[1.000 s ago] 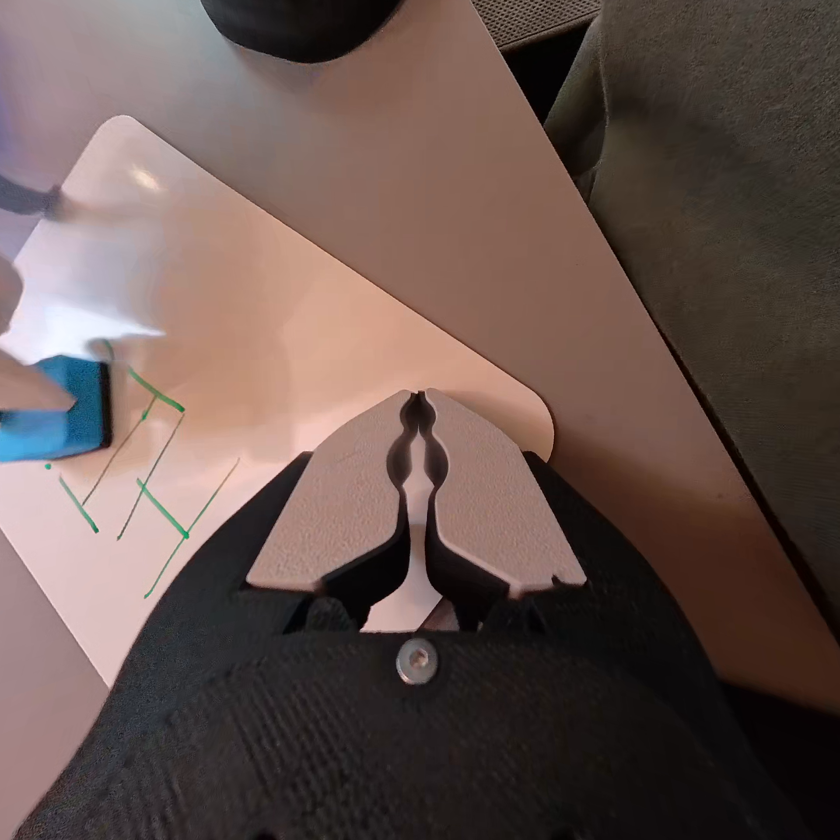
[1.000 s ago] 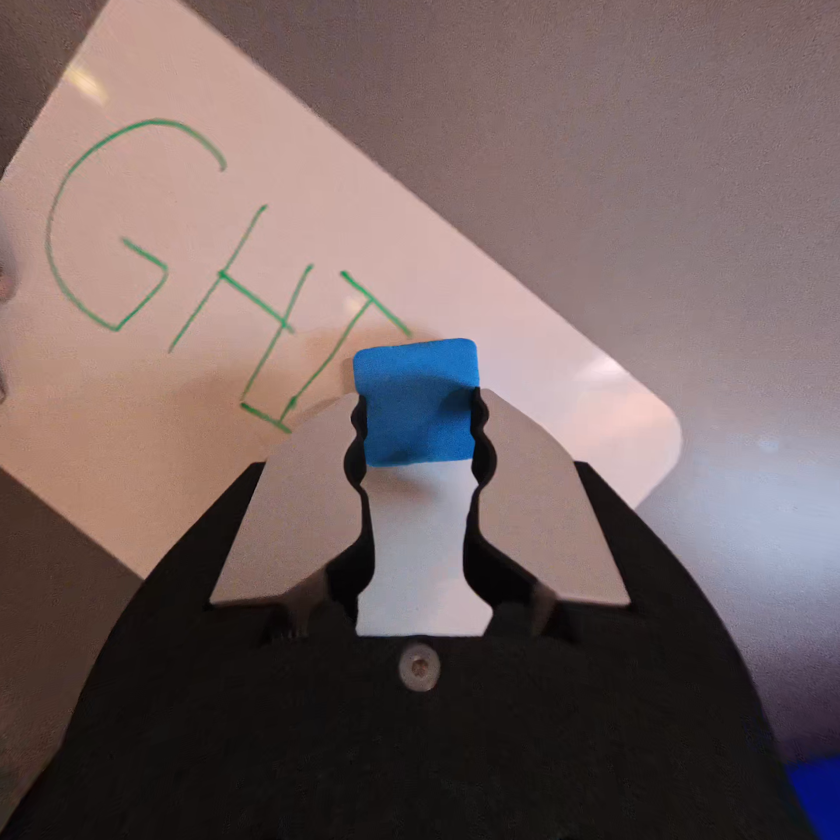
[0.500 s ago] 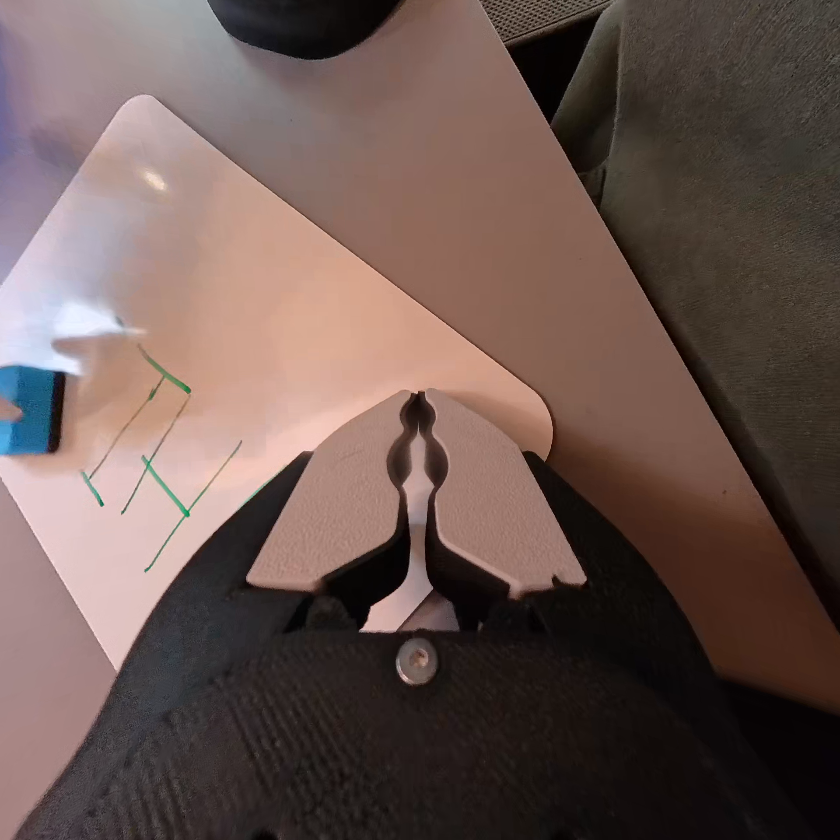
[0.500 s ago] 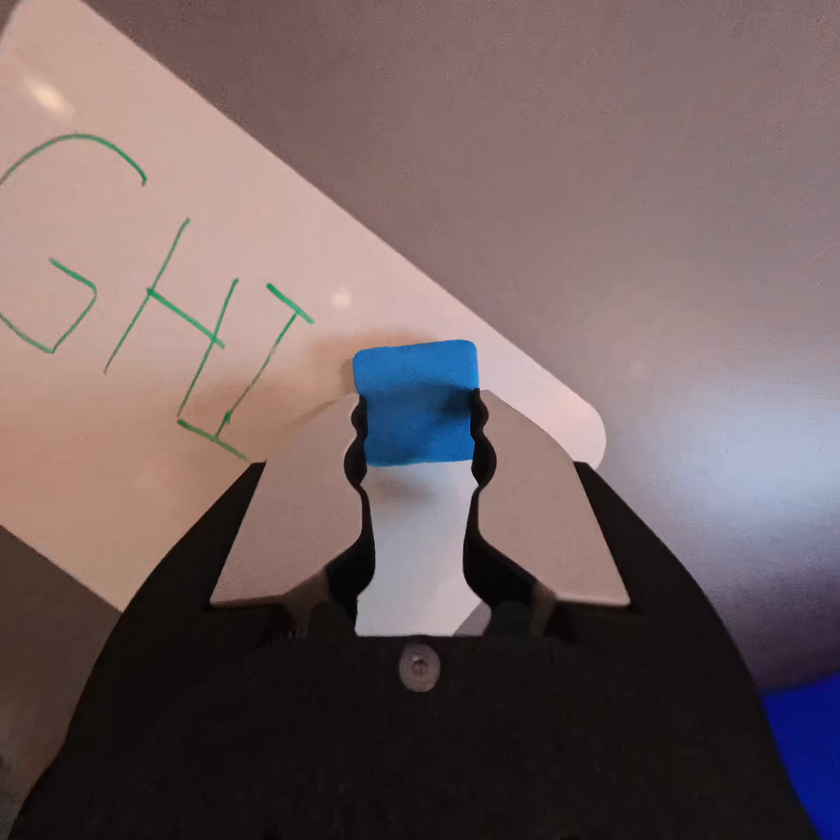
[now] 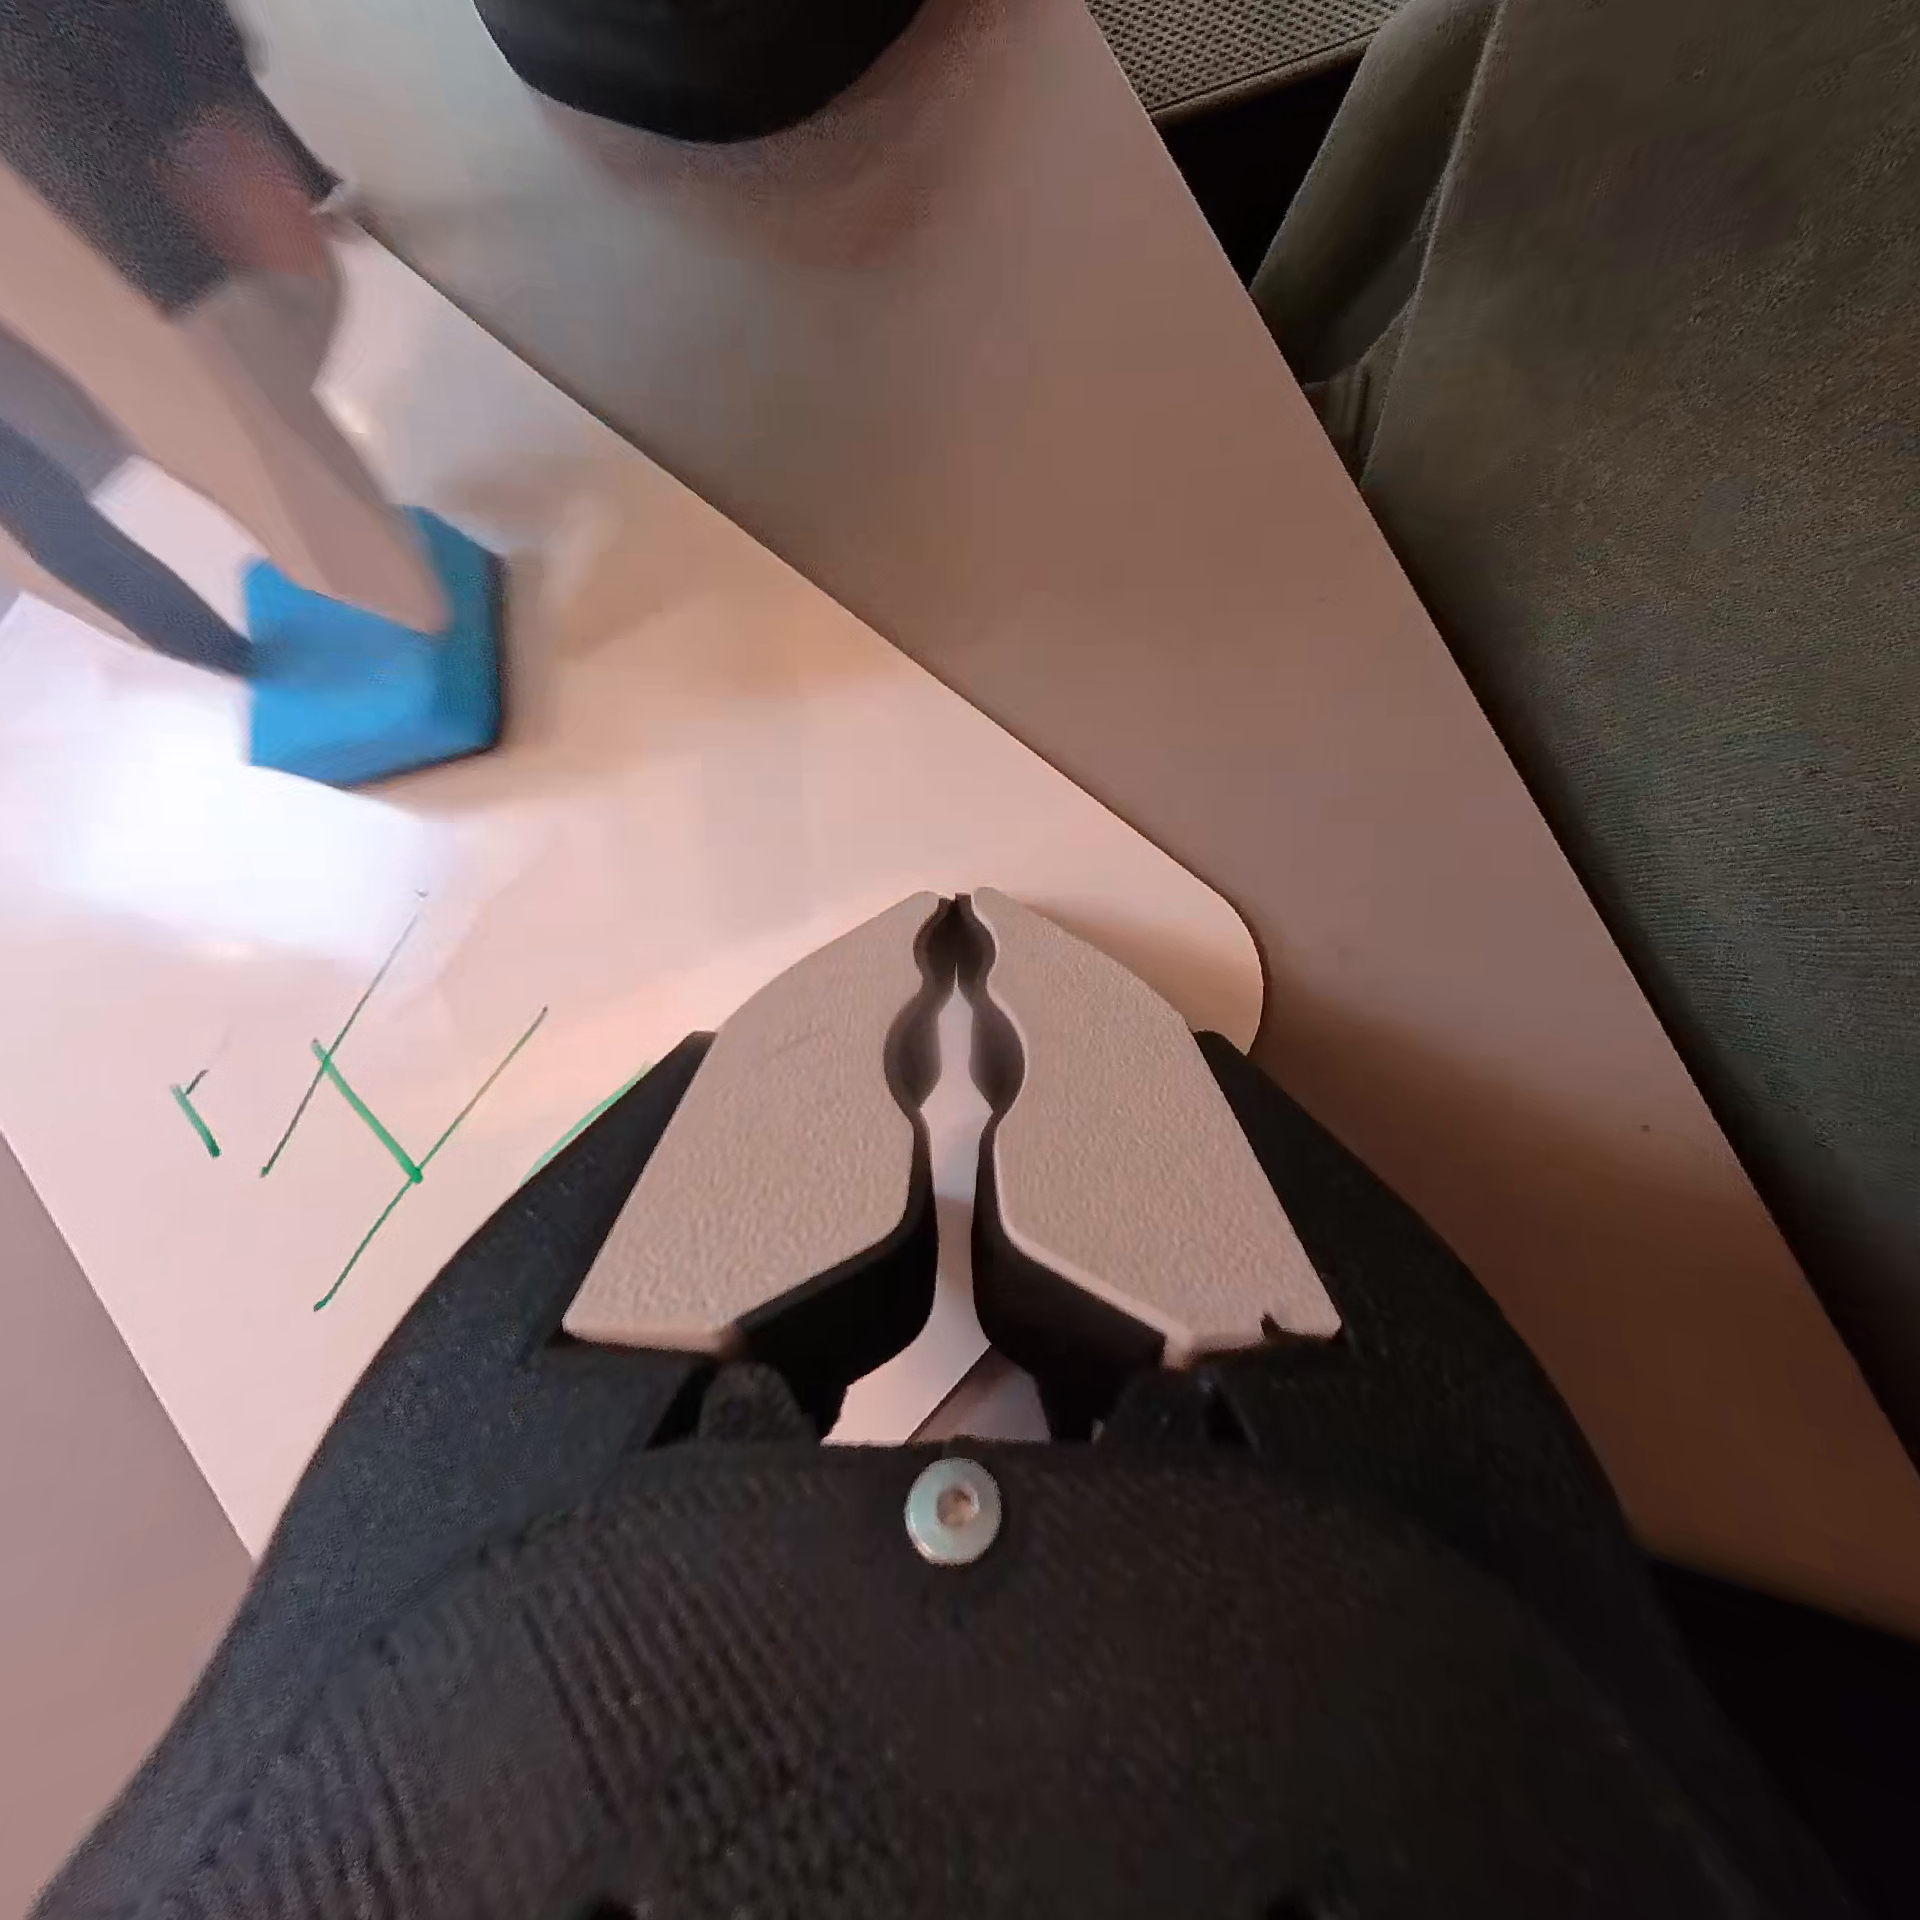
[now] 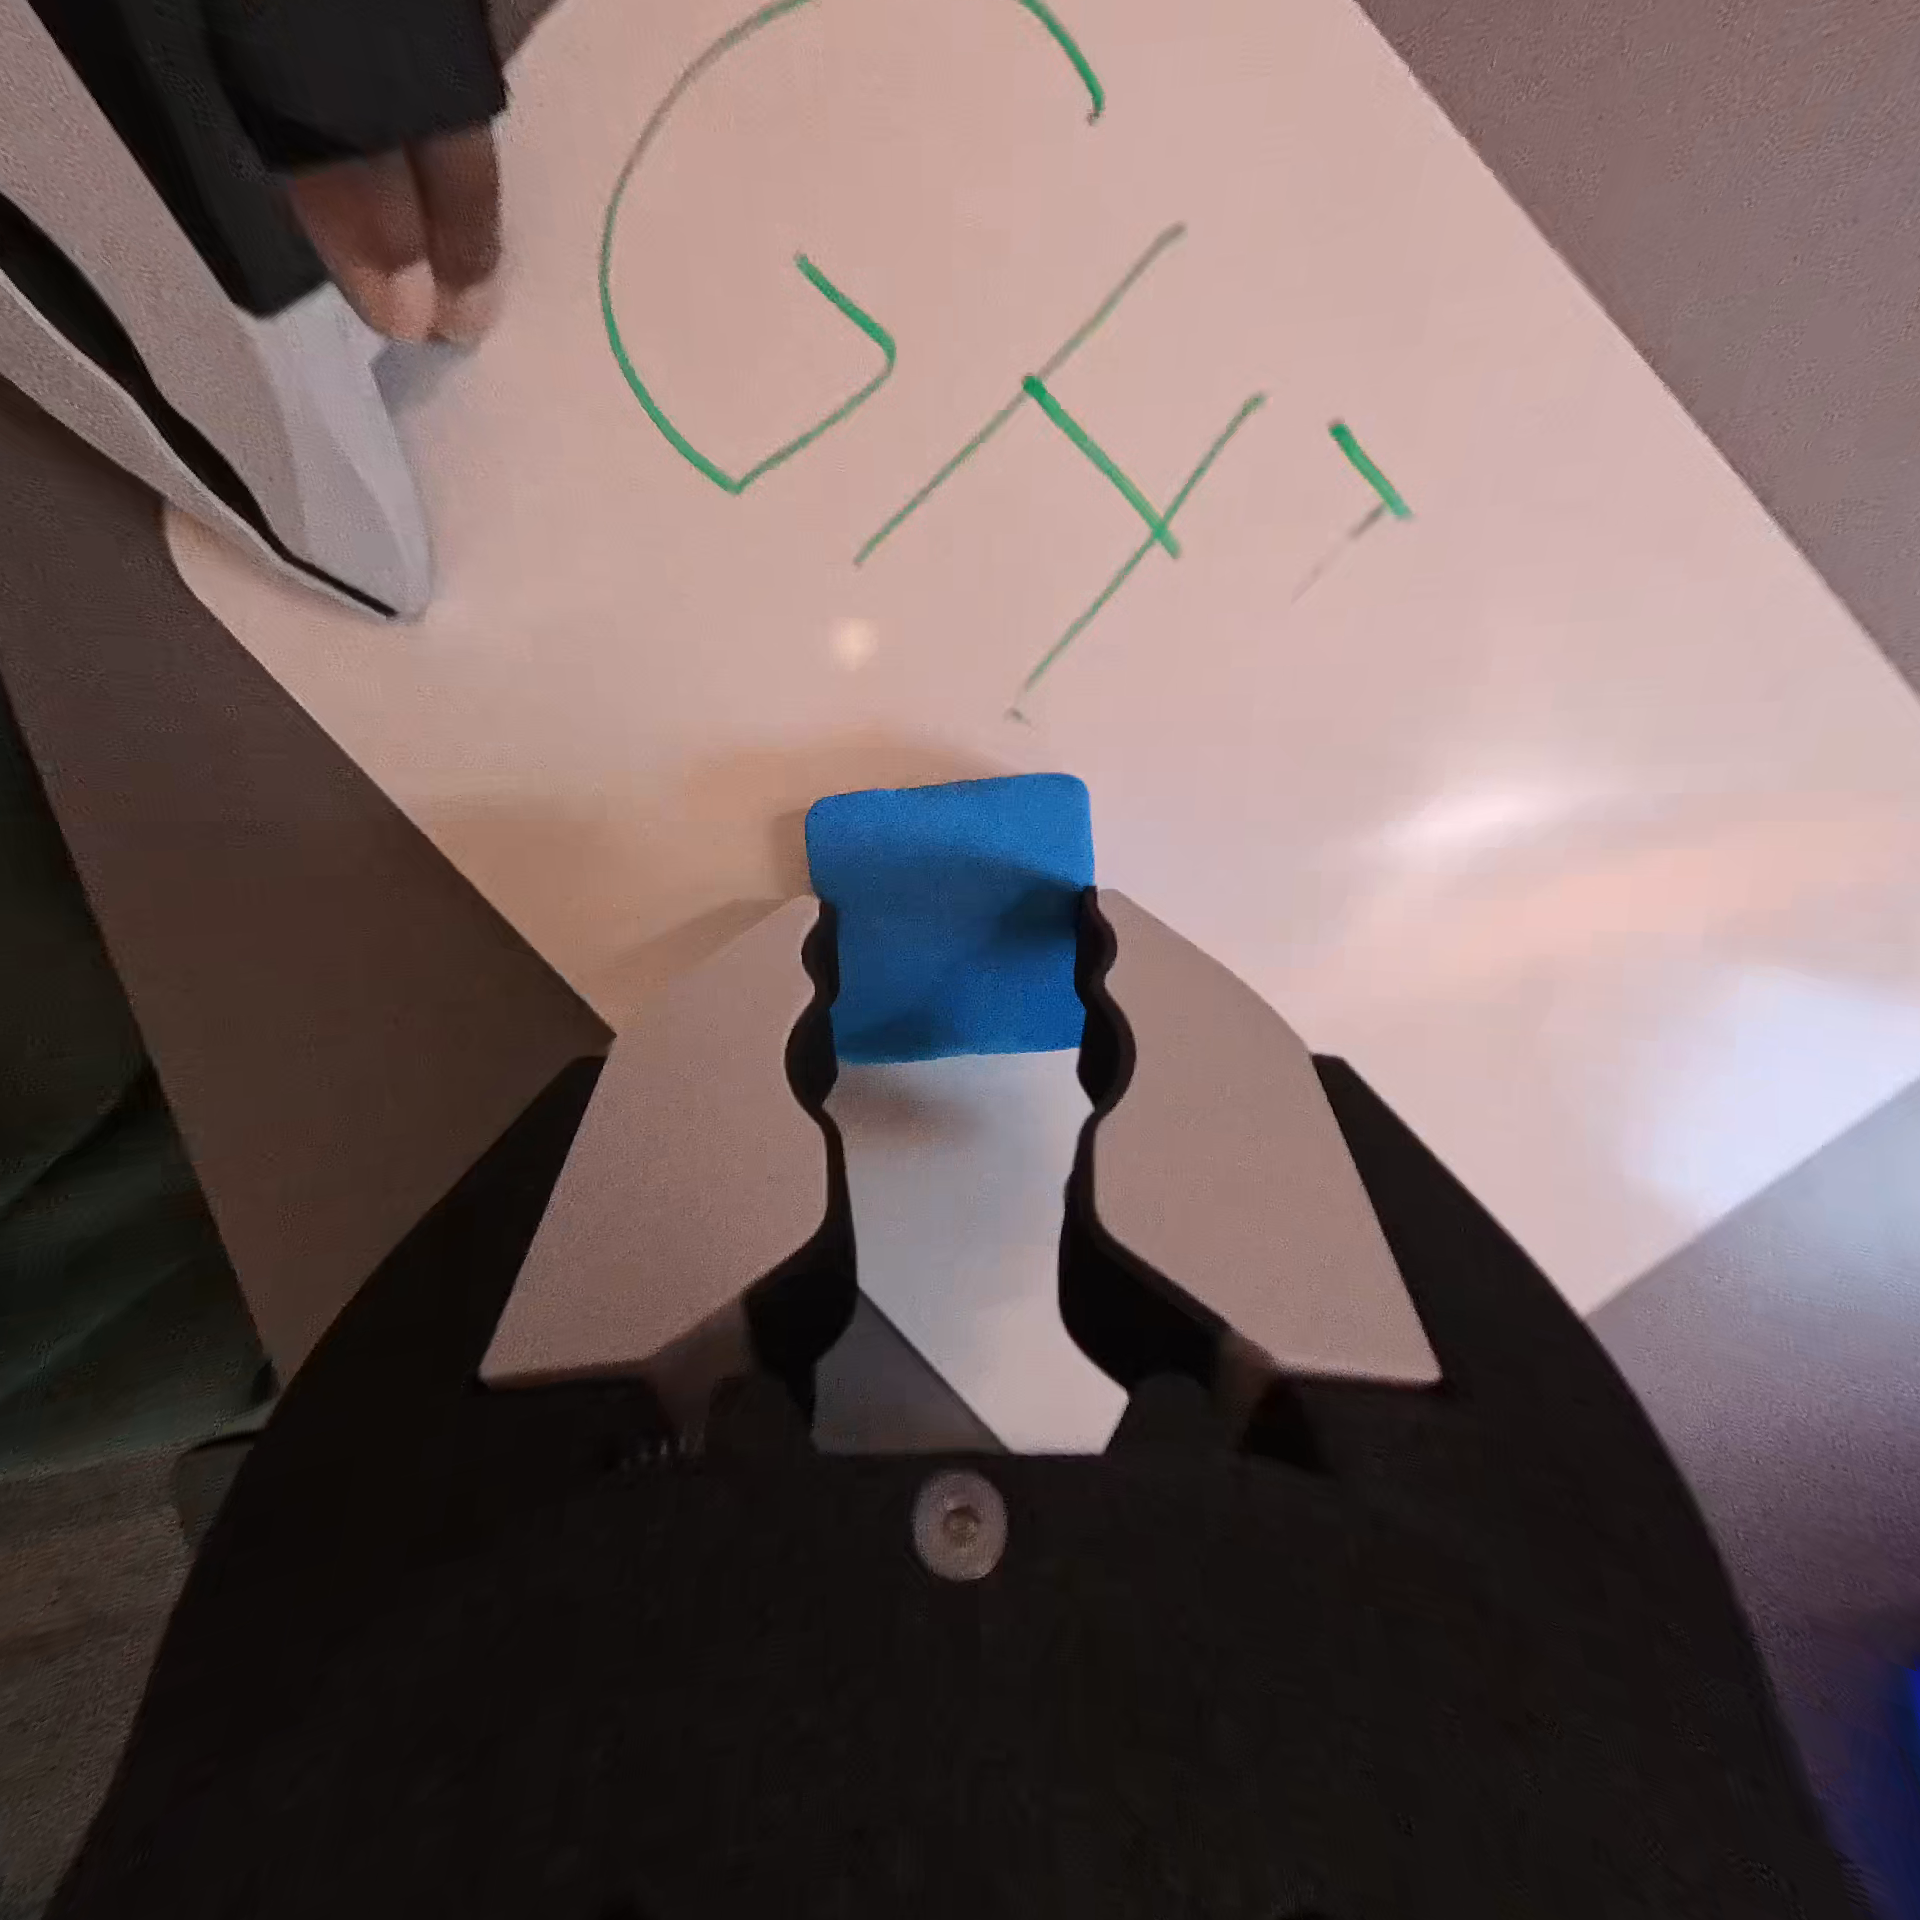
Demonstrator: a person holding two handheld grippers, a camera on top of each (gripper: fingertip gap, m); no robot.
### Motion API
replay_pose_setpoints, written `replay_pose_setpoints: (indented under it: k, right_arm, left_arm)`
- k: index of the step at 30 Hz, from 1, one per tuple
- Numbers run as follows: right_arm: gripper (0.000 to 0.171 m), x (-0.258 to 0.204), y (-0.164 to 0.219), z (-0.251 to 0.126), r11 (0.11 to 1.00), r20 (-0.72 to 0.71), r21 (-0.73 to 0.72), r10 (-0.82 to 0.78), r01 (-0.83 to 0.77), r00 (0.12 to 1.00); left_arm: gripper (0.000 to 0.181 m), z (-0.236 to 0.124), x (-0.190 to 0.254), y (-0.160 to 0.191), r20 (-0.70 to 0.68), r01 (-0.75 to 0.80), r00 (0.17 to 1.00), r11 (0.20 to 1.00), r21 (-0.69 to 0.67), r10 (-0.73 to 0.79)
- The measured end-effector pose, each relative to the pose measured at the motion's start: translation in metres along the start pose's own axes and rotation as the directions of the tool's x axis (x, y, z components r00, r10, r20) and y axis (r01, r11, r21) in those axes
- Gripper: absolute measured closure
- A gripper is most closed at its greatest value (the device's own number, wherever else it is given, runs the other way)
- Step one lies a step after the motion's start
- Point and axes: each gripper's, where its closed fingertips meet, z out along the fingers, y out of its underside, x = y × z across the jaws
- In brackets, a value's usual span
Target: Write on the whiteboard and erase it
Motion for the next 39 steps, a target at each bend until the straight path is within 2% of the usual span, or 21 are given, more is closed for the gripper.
replay_pose_setpoints:
  k: [2,4,7,9,11,13,14,16,18,19,21,23,25,28,30,31,32,34,36,38,39]
  right_arm:
    - [0.127,0.048,0.015,-0.011,0.990,-0.092,-0.011,0.142,-0.144,0.986]
    - [0.127,0.075,-0.007,-0.002,0.985,-0.121,0.026,0.171,-0.169,0.978]
    - [0.126,0.009,-0.057,0.028,0.997,0.016,0.068,-0.042,0.041,0.999]
    - [0.126,-0.017,-0.043,0.022,0.991,0.067,-0.005,-0.136,0.136,0.988]
    - [0.127,0.017,-0.030,0.014,0.998,0.021,-0.046,-0.036,0.037,0.999]
    - [0.126,0.066,-0.046,0.018,0.998,-0.080,-0.012,0.060,-0.062,0.995]
    - [0.126,0.071,-0.064,0.026,0.998,-0.085,0.015,0.054,-0.053,0.995]
    - [0.126,0.030,-0.096,0.045,0.996,0.002,0.061,-0.068,0.068,0.998]
    - [0.126,-0.012,-0.089,0.045,0.983,0.090,0.015,-0.182,0.181,0.979]
    - [0.126,-0.015,-0.077,0.039,0.978,0.121,-0.021,-0.202,0.206,0.972]
    - [0.127,0.021,-0.066,0.031,0.992,0.082,-0.073,-0.094,0.100,0.992]
    - [0.127,0.063,-0.081,0.036,0.998,-0.006,-0.053,-0.025,0.025,1.000]
    - [0.126,0.038,-0.102,0.048,0.994,0.047,-0.003,-0.110,0.110,0.993]
    - [0.127,-0.017,-0.078,0.040,0.969,0.182,-0.048,-0.230,0.242,0.956]
    - [0.127,0.017,-0.068,0.033,0.987,0.124,-0.101,-0.111,0.123,0.986]
    - [0.127,0.048,-0.075,0.034,0.992,0.029,-0.106,-0.068,0.071,0.997]
    - [0.127,0.063,-0.088,0.040,0.995,0.003,-0.083,-0.051,0.051,0.999]
    - [0.127,0.030,-0.118,0.057,0.987,0.085,-0.018,-0.156,0.158,0.984]
    - [0.127,-0.025,-0.112,0.058,0.949,0.186,-0.025,-0.305,0.315,0.934]
    - [0.127,-0.031,-0.087,0.045,0.948,0.234,-0.054,-0.293,0.313,0.927]
    - [0.127,-0.011,-0.080,0.040,0.966,0.199,-0.072,-0.230,0.248,0.953]
  left_arm:
    - [0.181,0.000,0.000,0.000,0.010,-0.011,1.000,1.000,-0.006,0.012]
    - [0.181,0.000,0.000,0.000,0.011,-0.009,1.000,1.000,-0.007,0.009]
    - [0.181,-0.001,0.004,-0.001,-0.009,-0.007,1.000,1.000,0.006,0.007]
    - [0.181,-0.001,0.004,-0.001,-0.007,-0.016,1.000,1.000,0.004,0.016]
    - [0.181,-0.001,0.004,-0.001,-0.009,-0.022,1.000,1.000,0.005,0.022]
    - [0.181,-0.001,0.004,-0.001,-0.007,-0.024,1.000,1.000,0.004,0.024]
    - [0.181,-0.001,0.004,-0.001,-0.003,-0.027,1.000,1.000,0.004,0.027]
    - [0.181,-0.001,0.007,-0.001,-0.016,-0.026,1.000,1.000,0.011,0.026]
    - [0.181,-0.001,0.008,-0.002,-0.020,-0.029,0.999,0.999,0.016,0.029]
    - [0.181,-0.001,0.007,-0.002,-0.019,-0.033,0.999,0.999,0.015,0.033]
    - [0.181,-0.001,0.007,-0.002,-0.020,-0.036,0.999,0.999,0.015,0.036]
    - [0.181,-0.001,0.007,-0.002,-0.022,-0.030,0.999,0.999,0.017,0.031]
    - [0.181,-0.001,0.009,-0.002,-0.028,-0.028,0.999,0.999,0.022,0.029]
    - [0.181,-0.002,0.008,-0.002,-0.031,-0.028,0.999,0.999,0.021,0.029]
    - [0.181,-0.001,0.008,-0.002,-0.034,-0.029,0.999,0.999,0.020,0.030]
    - [0.181,-0.001,0.008,-0.002,-0.033,-0.029,0.999,0.999,0.020,0.029]
    - [0.181,-0.001,0.008,-0.003,-0.029,-0.028,0.999,0.999,0.019,0.029]
    - [0.181,-0.001,0.009,-0.002,-0.024,-0.034,0.999,0.999,0.013,0.034]
    - [0.181,-0.003,0.009,-0.001,-0.014,-0.040,0.999,0.999,0.002,0.040]
    - [0.181,-0.003,0.008,0.000,-0.015,-0.040,0.999,0.999,-0.001,0.040]
    - [0.181,-0.003,0.008,0.000,-0.013,-0.043,0.999,0.999,-0.002,0.043]
